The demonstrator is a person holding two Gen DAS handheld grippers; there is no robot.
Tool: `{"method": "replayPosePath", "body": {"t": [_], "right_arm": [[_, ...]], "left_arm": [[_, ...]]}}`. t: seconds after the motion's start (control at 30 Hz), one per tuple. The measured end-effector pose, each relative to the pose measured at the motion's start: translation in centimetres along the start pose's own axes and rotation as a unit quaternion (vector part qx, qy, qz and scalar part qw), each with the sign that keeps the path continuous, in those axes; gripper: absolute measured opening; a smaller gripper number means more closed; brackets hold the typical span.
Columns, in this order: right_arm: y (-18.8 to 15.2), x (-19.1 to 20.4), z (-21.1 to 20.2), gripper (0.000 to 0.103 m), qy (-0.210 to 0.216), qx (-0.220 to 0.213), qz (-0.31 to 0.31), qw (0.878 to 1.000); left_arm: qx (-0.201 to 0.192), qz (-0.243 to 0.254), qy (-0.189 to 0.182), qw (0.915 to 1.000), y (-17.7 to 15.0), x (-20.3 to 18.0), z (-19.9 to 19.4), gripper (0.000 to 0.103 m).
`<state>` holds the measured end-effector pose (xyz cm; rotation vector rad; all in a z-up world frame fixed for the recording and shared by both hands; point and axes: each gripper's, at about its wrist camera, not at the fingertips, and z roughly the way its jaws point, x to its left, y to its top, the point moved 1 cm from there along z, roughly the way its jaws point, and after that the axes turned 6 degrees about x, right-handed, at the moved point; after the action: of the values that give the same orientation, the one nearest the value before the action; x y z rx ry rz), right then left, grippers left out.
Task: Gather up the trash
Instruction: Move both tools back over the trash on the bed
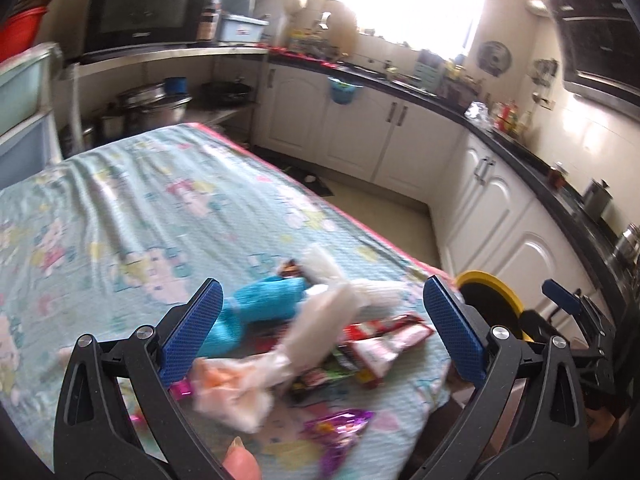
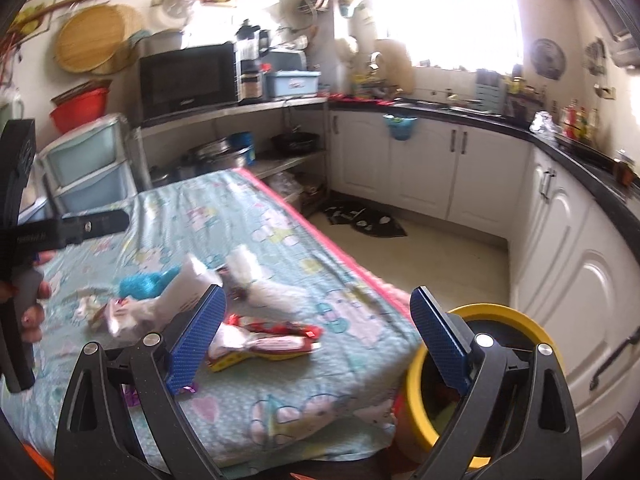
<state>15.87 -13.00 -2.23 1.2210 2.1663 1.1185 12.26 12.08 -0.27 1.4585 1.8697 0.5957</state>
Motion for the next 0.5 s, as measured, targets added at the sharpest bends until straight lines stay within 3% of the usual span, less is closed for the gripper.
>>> {"method": "replayPosePath", "body": {"t": [0.27,0.5], "right_arm": [[-0.3,3.9,2.7,0.091,0.042,0.035,-0.035,0.998],[0.7,7.3,5.5,0.091,0.080,0.055,-0.050,0.994]], "left_arm": [[0.000,-0.031,0.045,0.9985,-1.2,5.6,-1.2,0.092],[0.026,-0.044,0.066,0.9965,-3.9,9.6,-0.6,0.092]]}}
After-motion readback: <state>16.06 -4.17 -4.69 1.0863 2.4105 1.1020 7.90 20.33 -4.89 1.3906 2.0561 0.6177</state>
